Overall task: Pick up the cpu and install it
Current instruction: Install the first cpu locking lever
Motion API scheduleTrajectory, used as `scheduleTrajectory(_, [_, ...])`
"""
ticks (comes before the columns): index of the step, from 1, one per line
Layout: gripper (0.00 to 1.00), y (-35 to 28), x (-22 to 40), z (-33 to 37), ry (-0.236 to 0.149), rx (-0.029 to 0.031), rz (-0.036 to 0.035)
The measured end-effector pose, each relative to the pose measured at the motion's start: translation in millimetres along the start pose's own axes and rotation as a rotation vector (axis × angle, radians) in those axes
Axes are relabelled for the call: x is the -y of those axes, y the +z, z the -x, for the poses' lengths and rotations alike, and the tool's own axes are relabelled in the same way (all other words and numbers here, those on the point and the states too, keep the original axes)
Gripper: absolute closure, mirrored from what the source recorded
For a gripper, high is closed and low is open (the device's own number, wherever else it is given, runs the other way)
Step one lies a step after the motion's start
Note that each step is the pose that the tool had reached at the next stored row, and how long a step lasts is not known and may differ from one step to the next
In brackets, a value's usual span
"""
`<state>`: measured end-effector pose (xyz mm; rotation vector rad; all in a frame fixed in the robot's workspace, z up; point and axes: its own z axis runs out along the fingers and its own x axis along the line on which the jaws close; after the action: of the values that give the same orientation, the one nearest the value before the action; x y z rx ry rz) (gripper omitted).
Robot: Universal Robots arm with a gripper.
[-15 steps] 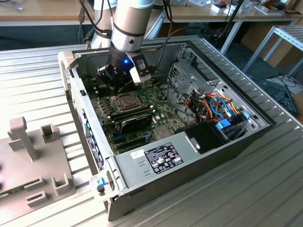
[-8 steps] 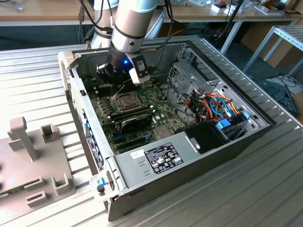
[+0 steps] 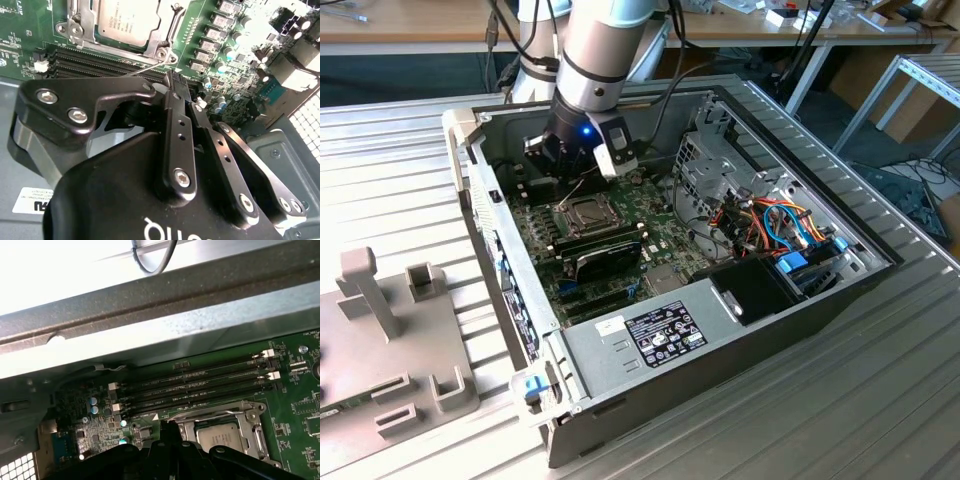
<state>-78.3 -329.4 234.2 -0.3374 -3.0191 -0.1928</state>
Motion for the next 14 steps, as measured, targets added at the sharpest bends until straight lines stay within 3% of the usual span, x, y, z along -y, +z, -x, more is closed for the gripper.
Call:
scheduleTrajectory(2, [0.89, -0.2, -0.5, 2.4, -0.006, -0.0017, 0.0035])
scheduleTrajectory(4, [0.89, -0.4, -1.2, 5.1, -0.021, -0.0071, 0.0186])
scheduleTrajectory(10, [0.89, -0.8, -2.7, 10.5, -0.032, -0.0091, 0.0208])
scheduleTrajectory(12, [0.89, -0.8, -2.7, 10.5, -0.037, -0.0123, 0.0334])
scheduleTrajectory(14, [0.89, -0.8, -2.8, 10.4, -0.038, -0.0133, 0.0369])
